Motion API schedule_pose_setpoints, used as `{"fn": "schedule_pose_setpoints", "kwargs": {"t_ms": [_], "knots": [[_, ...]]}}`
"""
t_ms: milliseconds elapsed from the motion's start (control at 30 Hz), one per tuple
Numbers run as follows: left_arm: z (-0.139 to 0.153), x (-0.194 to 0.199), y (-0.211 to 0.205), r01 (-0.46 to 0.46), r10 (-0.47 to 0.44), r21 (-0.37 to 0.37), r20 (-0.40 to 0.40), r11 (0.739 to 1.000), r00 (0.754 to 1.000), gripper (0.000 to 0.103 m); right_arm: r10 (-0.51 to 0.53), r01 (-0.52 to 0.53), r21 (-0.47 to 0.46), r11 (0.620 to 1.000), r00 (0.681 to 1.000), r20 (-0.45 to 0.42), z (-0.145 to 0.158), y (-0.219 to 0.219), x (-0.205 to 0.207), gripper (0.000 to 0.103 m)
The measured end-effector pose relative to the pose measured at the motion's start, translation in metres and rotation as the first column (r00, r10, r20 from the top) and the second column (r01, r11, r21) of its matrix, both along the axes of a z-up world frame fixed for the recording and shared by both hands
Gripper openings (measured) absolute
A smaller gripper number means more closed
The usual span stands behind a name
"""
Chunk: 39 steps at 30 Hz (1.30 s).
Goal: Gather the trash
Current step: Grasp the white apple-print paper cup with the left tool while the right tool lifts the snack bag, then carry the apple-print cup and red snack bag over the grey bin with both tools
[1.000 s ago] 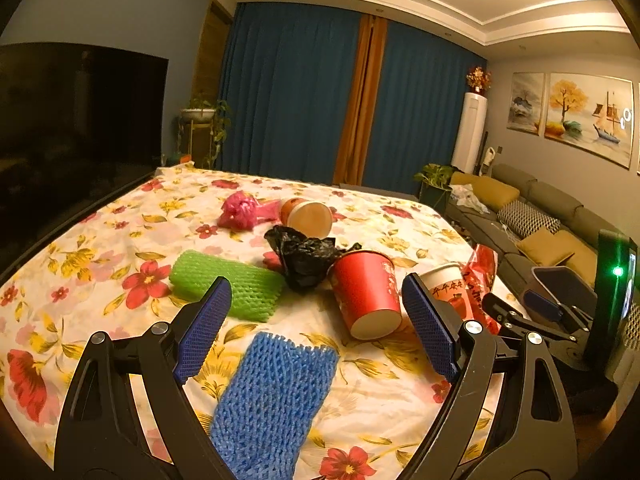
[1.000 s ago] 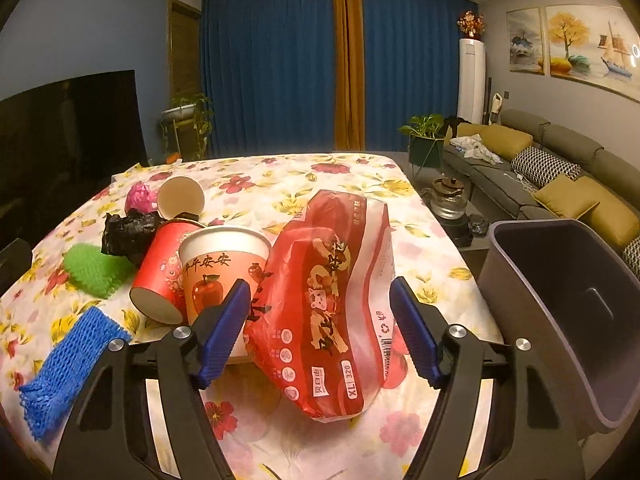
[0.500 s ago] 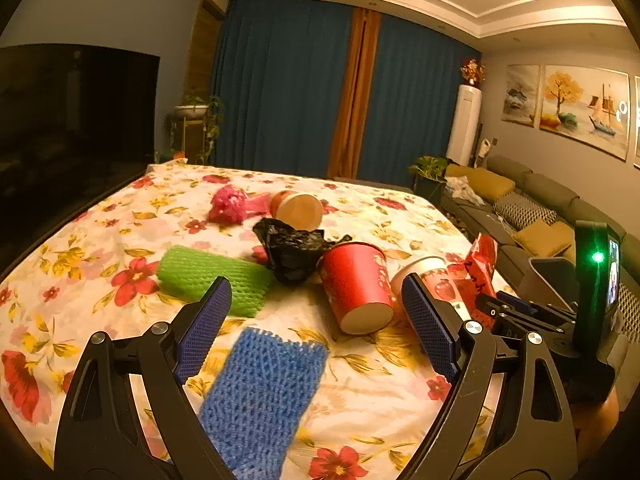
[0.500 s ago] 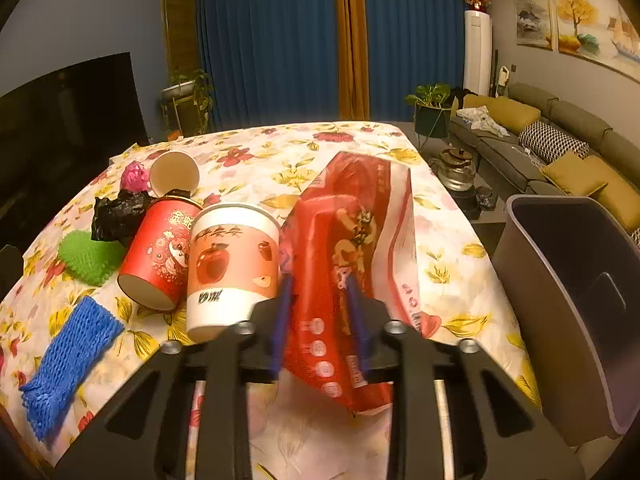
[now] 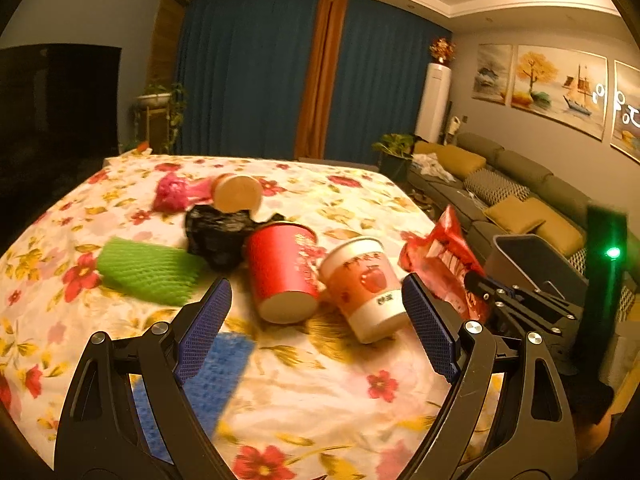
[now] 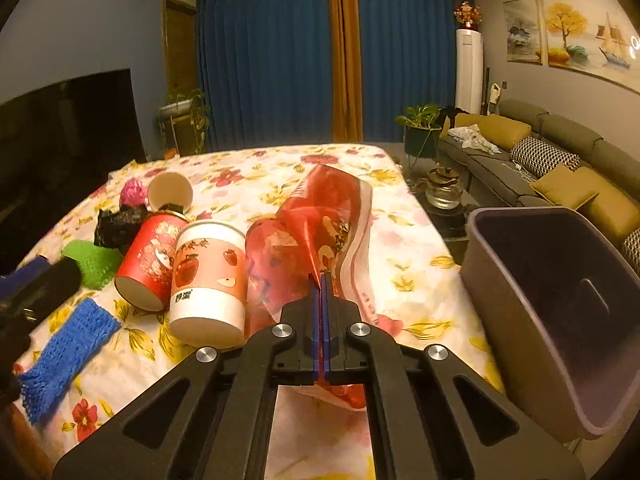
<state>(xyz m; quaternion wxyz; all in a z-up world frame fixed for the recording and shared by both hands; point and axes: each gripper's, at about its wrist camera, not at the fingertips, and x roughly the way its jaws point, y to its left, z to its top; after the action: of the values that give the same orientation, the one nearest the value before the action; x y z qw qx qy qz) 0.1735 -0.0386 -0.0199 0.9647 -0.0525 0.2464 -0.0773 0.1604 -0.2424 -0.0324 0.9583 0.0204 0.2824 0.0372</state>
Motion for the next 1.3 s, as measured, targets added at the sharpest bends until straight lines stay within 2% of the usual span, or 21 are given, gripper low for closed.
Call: {"fn": "schedule_pose_setpoints", "kwargs": {"t_ms": [267,567,767,833,900,933,1133,1300], "knots": [[-0.004,0.024,-0.037,0.045,-0.044,0.022,-0.037,0.999,0.998,0.085,-0.05,0.047,0.044,0.998,0.996,0.078,0.017,-0.03,-0.023,0.002],[-0.024,0.063,-0.063,0.047,-0.039,0.065,-0.12,0.997,0.992,0.085,-0.077,0.069,0.07,0.995,0.989,0.127,0.029,-0.056,-0.043,0.002],[-0.037,0.083,-0.07,0.058,-0.044,0.074,-0.181,0.996,0.983,0.079,-0.079,0.068,0.079,0.995,0.987,0.14,0.032,-0.063,-0.05,0.002],[-0.042,0.087,-0.072,0.064,-0.049,0.069,-0.202,0.996,0.978,0.074,-0.076,0.066,0.08,0.995,0.987,0.139,0.032,-0.064,-0.051,0.002],[-0.045,0.092,-0.072,0.073,-0.057,0.062,-0.228,0.995,0.972,0.063,-0.077,0.066,0.084,0.994,0.988,0.137,0.031,-0.065,-0.052,0.002],[-0.046,0.094,-0.072,0.077,-0.063,0.052,-0.236,0.996,0.97,0.063,-0.078,0.067,0.085,0.994,0.988,0.135,0.03,-0.066,-0.052,0.002],[-0.047,0.093,-0.068,0.087,-0.082,0.011,-0.232,0.996,0.969,0.061,-0.084,0.073,0.088,0.993,0.987,0.136,0.033,-0.069,-0.053,0.002],[-0.038,0.08,-0.061,0.091,-0.094,-0.027,-0.192,0.996,0.977,0.06,-0.093,0.081,0.085,0.993,0.985,0.147,0.037,-0.07,-0.058,0.002]]}}
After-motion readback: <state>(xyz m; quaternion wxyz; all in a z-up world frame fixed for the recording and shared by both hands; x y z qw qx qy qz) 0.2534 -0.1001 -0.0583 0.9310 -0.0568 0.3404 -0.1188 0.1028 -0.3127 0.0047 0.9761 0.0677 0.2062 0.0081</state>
